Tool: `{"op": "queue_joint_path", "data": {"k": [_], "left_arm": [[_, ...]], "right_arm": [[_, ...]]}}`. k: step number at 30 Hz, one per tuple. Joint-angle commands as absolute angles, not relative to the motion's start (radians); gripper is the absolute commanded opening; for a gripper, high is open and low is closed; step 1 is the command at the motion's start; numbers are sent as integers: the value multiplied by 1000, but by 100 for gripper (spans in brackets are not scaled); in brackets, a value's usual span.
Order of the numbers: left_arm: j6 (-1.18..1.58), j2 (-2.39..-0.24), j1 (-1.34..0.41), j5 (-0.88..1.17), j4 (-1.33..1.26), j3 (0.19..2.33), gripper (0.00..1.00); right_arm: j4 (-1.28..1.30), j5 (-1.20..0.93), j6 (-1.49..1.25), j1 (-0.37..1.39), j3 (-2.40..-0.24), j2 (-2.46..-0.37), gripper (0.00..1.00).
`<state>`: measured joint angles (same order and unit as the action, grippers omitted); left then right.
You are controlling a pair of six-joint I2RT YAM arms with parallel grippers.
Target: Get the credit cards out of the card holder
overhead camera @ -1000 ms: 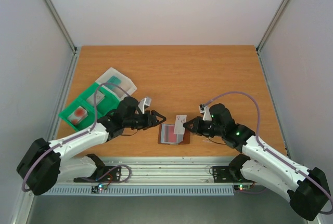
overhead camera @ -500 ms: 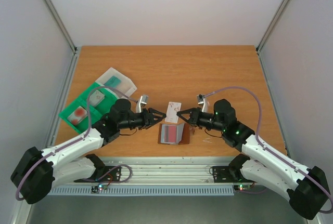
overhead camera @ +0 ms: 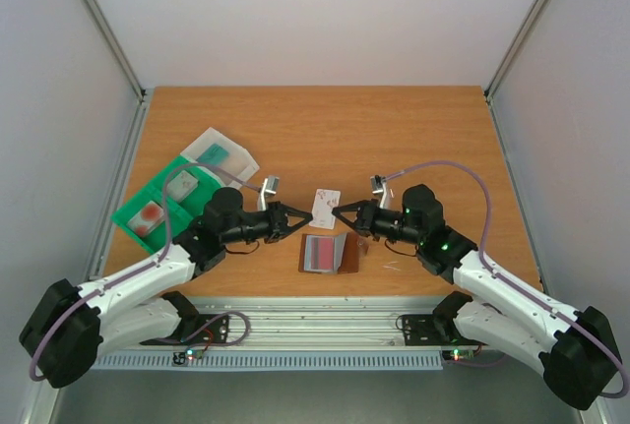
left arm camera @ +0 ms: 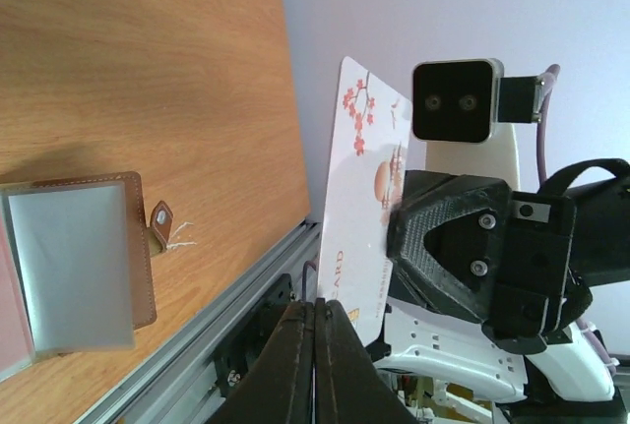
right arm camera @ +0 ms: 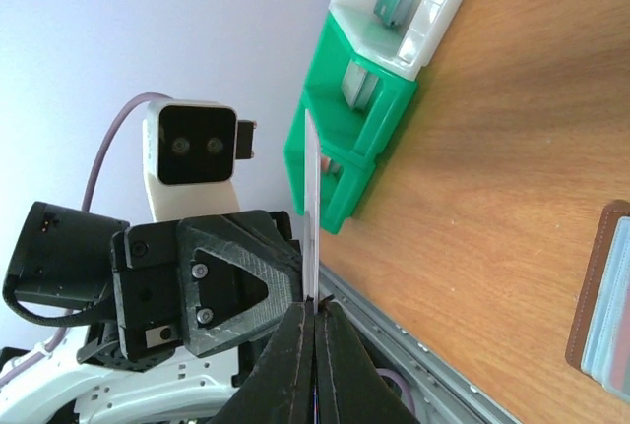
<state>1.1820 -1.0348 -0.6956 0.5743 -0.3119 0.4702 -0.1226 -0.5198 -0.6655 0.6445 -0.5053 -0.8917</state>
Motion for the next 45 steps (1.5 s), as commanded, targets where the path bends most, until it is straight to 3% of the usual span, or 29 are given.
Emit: {"op": "queue_joint_path", "data": {"k": [1, 11, 21, 33, 37, 38, 42, 45], "left_arm": [[1165, -1001, -701, 595, -372, 456, 0], [1031, -972, -701, 738, -226, 513, 0], [819, -929, -701, 899, 26, 598, 0], [786, -894, -701, 983, 30, 590, 0], [784, -893, -701, 994, 25, 585, 0], [783, -893, -701, 993, 26, 584, 0], [780, -890, -701, 974, 33, 591, 0], [783, -881, -701, 951, 45, 602, 1]], "right_arm": [[-140, -541, -631, 646, -504, -881, 5], [419, -528, -196, 644, -741, -868, 35], [822, -610, 106, 644, -1024, -932, 43], [823, -737, 167, 643, -1046, -1052, 46], [777, -827, 160, 644, -1022, -1053, 42], [770, -840, 159, 644, -1018, -1050, 38], [750, -854, 147, 644, -1004, -1033, 5], [733, -862, 132, 644, -994, -1018, 1]]}}
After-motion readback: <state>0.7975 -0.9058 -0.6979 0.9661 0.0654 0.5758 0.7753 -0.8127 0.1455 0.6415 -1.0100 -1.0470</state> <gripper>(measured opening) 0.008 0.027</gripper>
